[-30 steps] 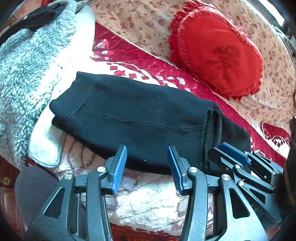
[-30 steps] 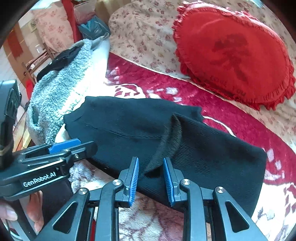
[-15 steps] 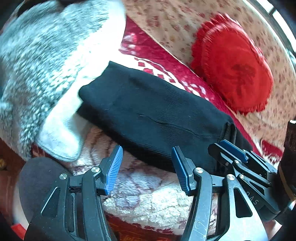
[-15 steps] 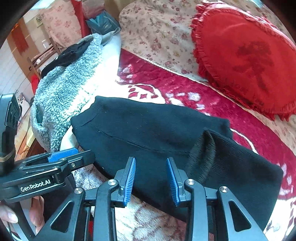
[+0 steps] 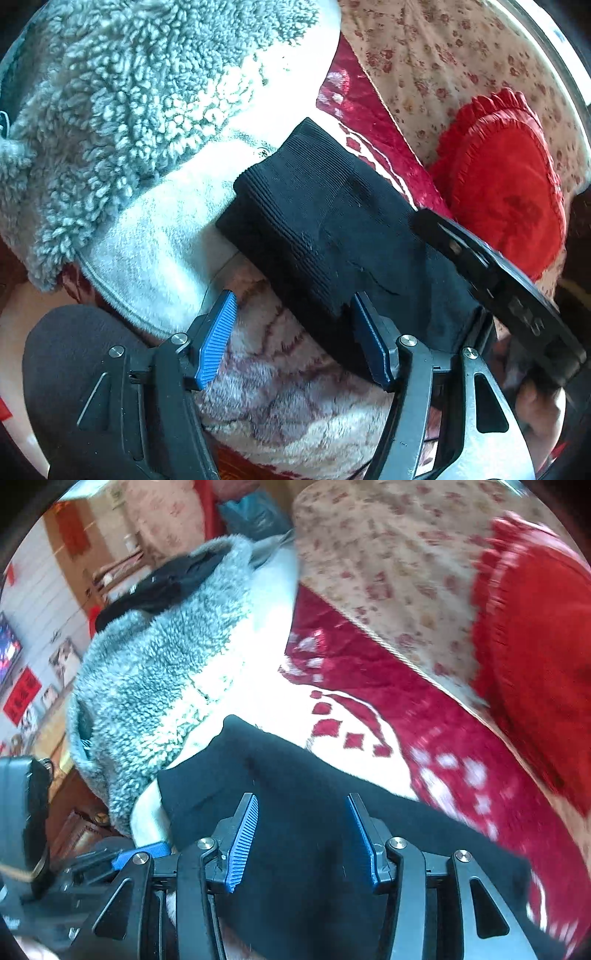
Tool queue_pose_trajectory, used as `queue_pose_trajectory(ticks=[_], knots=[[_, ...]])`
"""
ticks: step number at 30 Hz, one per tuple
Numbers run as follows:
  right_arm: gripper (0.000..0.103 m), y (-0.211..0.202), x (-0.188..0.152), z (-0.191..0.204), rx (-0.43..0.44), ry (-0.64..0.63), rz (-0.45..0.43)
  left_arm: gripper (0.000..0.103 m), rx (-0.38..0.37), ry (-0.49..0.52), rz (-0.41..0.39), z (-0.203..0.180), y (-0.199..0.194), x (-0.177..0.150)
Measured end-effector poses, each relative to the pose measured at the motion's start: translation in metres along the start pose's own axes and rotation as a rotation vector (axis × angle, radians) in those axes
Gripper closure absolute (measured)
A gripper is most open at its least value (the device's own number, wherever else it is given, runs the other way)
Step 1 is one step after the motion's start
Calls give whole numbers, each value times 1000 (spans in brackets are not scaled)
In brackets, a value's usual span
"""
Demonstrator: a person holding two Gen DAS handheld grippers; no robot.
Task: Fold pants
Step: 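Grasp the folded pants end with the left gripper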
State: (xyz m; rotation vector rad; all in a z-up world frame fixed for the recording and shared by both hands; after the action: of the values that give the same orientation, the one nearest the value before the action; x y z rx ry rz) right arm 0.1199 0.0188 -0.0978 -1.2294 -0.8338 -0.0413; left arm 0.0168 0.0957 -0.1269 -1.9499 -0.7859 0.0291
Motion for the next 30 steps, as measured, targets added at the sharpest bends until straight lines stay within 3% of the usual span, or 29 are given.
queue_pose_trajectory(ticks=[10, 14, 15, 16, 18, 19, 24, 27, 30], knots=[[54, 66, 31, 24, 71, -127, 95, 25, 1, -2, 3, -2, 22, 11], [57, 80, 31, 26, 162, -55, 113, 25, 19, 24, -23, -5, 25, 15], [65, 80, 31, 25, 188, -22, 101, 35, 17, 31, -34, -6, 25, 17], [70, 79, 31, 24, 199, -2, 89, 62, 8, 34, -53, -7, 23, 19], [85, 74, 30, 21, 200, 8, 68, 73, -41, 23, -68, -12, 18, 25], [87, 69, 30, 21, 210, 13, 57, 79, -53, 26, -80, -14, 14, 27], [99, 12, 45, 5, 232, 56, -69, 85, -123, 148, -187, -52, -24, 31], [100, -36, 51, -16, 252, 109, -165, 86, -164, 296, -245, -93, -48, 20], [100, -74, 45, -48, 188, 172, -217, 86, -191, 405, -243, -128, -47, 3]])
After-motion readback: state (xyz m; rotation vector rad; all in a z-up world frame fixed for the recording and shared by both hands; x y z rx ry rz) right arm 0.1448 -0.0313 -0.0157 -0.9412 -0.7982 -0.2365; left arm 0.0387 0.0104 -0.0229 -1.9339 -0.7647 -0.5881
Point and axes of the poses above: each gripper's, at about its wrist camera, not at the fingertips, and y roughly the way its jaws point, z to its left, x to its top, the point moved 10 cm from there along y, roughly the way its jaws point, and after that the axes turned 6 degrees about -x, right-handed, at the moved point
